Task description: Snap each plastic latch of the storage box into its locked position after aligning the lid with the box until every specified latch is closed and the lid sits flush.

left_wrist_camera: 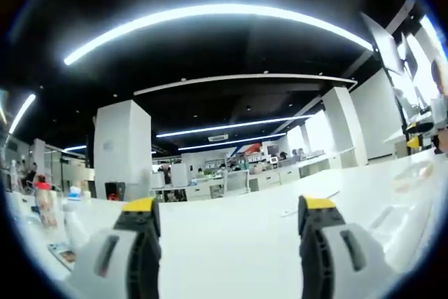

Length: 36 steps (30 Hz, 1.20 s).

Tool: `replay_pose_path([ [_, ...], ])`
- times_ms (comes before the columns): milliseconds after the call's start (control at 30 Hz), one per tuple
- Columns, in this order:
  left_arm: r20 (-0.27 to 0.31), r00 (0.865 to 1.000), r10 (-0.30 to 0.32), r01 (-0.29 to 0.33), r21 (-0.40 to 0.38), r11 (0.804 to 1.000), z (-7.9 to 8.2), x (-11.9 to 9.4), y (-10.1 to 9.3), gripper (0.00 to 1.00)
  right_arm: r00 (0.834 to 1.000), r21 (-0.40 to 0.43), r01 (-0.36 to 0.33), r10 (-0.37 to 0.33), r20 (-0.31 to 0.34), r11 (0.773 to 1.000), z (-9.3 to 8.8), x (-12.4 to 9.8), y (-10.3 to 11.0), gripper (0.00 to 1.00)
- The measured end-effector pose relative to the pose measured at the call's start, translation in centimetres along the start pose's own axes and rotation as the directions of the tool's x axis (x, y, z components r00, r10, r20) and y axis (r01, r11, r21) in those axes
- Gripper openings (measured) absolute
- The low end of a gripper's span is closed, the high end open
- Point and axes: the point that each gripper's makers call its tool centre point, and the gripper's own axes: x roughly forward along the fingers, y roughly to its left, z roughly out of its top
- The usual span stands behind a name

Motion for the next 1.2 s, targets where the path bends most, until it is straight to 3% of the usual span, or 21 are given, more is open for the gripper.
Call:
replay_pose_path([
  [800,-0.014,1.000,0.001,-0.001,0.009,1.000,-0.32,0.12,0.01,0.80,1.000,-0.006,0.003,-0.003,-0.020,1.000,-0.40,0.08,-0.02,0.40],
  [1200,0.011,1.000,0.004,-0.004,0.000,1.000,0.23,0.00,0.07,0.79,1.000,0.013,0.015,-0.015,-0.010,1.000,-0.29,0.06,-0.29,0.39],
])
